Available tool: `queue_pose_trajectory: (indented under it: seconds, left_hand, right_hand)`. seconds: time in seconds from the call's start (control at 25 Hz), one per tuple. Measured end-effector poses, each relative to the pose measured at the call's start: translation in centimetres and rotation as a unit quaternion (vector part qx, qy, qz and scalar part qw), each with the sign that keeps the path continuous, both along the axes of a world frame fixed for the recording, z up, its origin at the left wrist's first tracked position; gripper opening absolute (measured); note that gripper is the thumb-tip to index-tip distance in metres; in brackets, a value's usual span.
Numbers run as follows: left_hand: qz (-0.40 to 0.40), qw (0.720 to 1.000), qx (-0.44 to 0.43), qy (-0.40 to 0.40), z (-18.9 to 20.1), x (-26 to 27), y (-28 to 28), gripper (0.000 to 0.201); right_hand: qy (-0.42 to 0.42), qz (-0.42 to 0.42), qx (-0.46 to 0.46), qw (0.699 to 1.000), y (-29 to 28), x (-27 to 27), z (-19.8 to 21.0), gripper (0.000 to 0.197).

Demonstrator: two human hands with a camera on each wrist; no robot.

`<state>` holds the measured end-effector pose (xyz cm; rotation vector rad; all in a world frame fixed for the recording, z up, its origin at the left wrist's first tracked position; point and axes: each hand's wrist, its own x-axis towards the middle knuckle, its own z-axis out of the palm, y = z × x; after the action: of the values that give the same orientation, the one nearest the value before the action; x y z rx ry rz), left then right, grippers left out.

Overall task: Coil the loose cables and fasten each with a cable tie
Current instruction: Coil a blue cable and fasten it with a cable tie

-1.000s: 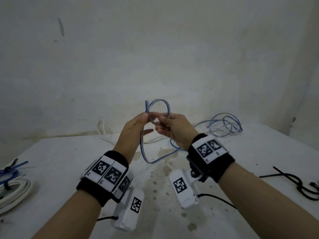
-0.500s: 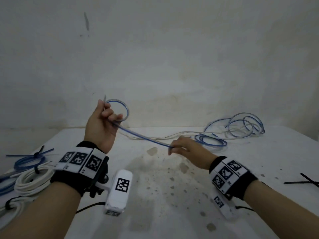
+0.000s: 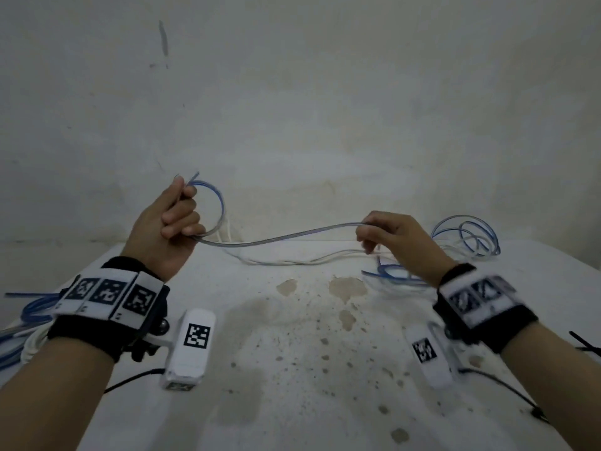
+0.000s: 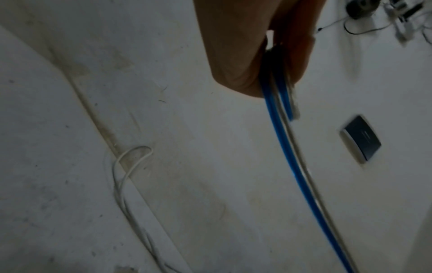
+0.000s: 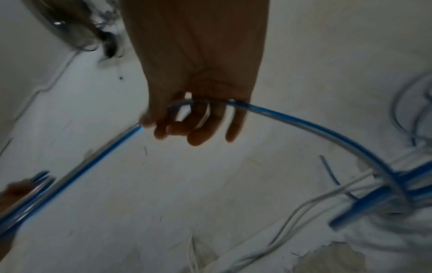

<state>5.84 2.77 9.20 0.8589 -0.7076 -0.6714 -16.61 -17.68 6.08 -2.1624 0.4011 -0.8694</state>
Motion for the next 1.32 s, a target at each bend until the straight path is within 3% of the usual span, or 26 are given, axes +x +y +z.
queue_pose_trajectory:
  seconds: [0.16, 0.28, 0.36, 0.44, 0.52, 0.6, 0.72, 0.8, 0.84, 1.0, 1.16, 1.24, 1.32]
  left_hand:
    - [-0.049, 0.987, 0.12, -0.098, -0.8, -1.0, 0.1, 0.032]
    - [-0.068, 0.947, 0.252, -0.187, -3.0, -2.0, -0.4, 0.033]
    - [-0.068, 0.922, 0.309, -0.221, -4.5, -2.7, -1.1, 0.033]
    - [-0.078, 0.92, 0.326, -0.203, -5.7, -3.5, -1.8, 0.032]
    - [-0.095, 0.927, 0.327, -0.16, -6.4, -4.3, -2.7, 0.033]
    - [-0.098, 0.931, 0.329, -0.126, -6.6, -5.3, -3.4, 0.035]
    - [-0.087, 0.958, 0.272, -0.02, -6.2, -5.9, -3.6, 0.038]
    - [-0.097, 0.973, 0.187, 0.094, -5.7, -5.4, -3.2, 0.04]
    - [-0.101, 0.975, 0.153, 0.126, -5.6, -5.3, -2.9, 0.042]
    - [-0.074, 0.978, 0.114, 0.16, -5.9, -4.9, -2.8, 0.05]
    - [-0.036, 0.969, 0.056, 0.24, -5.3, -3.8, -2.9, 0.043]
    - [-0.021, 0.97, 0.015, 0.242, -5.5, -3.1, -3.0, 0.04]
    - [-0.003, 0.973, -0.036, 0.23, -5.5, -2.0, -2.8, 0.039]
  right_hand:
    - [0.074, -0.014, 0.118, 0.99, -1.5, 0.8, 2.0, 0.027]
    - [0.117, -0.006, 0.13, 0.985, -1.1, 1.7, 3.1, 0.026]
    - [0.147, -0.026, 0.03, 0.988, 0.3, 2.7, 3.7, 0.024]
    - [0.157, -0.062, -0.091, 0.982, 2.4, 4.1, 3.9, 0.022]
    - [0.175, -0.115, -0.231, 0.95, 4.8, 5.2, 3.9, 0.019]
    - [0.193, -0.152, -0.366, 0.898, 6.9, 6.2, 3.6, 0.015]
    - [0.134, -0.183, -0.495, 0.839, 9.8, 7.0, 2.4, 0.013]
    - [0.113, -0.195, -0.507, 0.832, 11.1, 6.6, 1.9, 0.04]
    - [0.105, -0.191, -0.517, 0.827, 11.4, 6.4, 1.7, 0.043]
    - [0.055, -0.166, -0.594, 0.785, 12.0, 6.3, -0.5, 0.017]
    - [-0.001, -0.135, -0.642, 0.755, 12.2, 6.1, -2.7, 0.02]
    - [0.023, -0.132, -0.645, 0.753, 11.9, 5.9, -3.4, 0.032]
    - [0.075, -0.109, -0.611, 0.78, 10.9, 5.7, -3.9, 0.032]
